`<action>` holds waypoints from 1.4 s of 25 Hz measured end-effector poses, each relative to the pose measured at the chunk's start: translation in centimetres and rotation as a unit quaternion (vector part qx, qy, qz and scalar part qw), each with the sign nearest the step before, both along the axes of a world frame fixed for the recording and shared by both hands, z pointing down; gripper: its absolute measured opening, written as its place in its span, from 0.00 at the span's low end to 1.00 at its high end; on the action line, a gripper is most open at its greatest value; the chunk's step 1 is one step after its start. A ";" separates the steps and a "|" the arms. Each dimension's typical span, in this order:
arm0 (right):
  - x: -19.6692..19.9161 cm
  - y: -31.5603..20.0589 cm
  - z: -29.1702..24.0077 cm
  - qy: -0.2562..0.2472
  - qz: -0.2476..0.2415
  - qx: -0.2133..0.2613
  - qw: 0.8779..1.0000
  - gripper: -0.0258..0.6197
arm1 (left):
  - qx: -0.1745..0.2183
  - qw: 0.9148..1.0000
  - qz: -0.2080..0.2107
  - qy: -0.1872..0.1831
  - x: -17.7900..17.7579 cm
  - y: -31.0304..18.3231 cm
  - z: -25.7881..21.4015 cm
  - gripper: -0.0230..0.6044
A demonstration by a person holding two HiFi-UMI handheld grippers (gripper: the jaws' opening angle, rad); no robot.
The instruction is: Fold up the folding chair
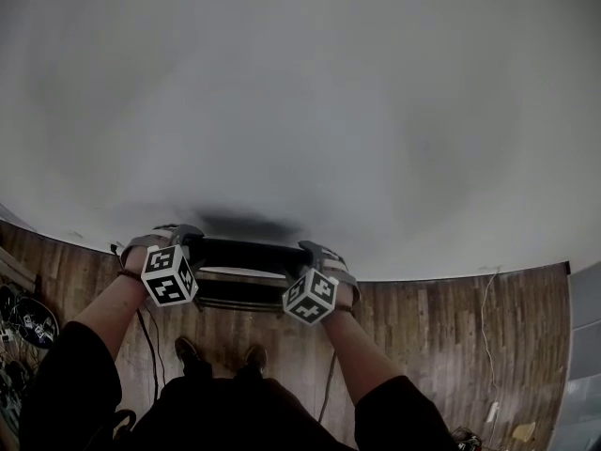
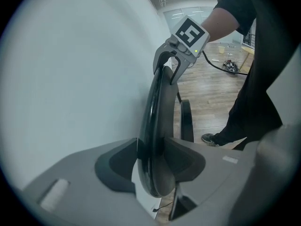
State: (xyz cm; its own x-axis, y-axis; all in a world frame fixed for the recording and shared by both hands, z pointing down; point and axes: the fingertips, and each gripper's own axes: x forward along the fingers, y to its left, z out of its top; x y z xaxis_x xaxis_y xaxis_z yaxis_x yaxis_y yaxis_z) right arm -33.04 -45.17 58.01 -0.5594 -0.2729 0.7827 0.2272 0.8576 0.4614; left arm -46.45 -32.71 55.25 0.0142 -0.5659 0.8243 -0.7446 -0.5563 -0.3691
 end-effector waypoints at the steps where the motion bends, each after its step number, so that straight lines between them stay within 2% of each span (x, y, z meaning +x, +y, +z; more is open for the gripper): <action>1: -0.2 -0.2 0.0 0.000 0.002 0.002 1.000 0.45 | 0.002 1.000 -0.004 -0.001 -0.2 -0.2 0.0 0.33; 17: -1.0 -2.7 -0.1 -0.021 0.042 0.043 0.998 0.49 | 0.035 0.998 -0.050 -0.032 -1.4 -2.4 0.0 0.33; 35: -2.8 -4.5 0.1 -0.028 0.073 0.074 0.994 0.52 | 0.045 0.994 -0.076 -0.061 -3.4 -4.2 0.3 0.34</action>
State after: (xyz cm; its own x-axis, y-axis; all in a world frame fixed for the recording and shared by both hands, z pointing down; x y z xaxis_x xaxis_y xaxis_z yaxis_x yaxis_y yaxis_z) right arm -35.83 -49.72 58.08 -0.5467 -0.4646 0.6966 0.0765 0.8007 0.5941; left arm -49.86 -36.88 55.54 -0.1738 -0.6251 0.7610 -0.7641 -0.4019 -0.5046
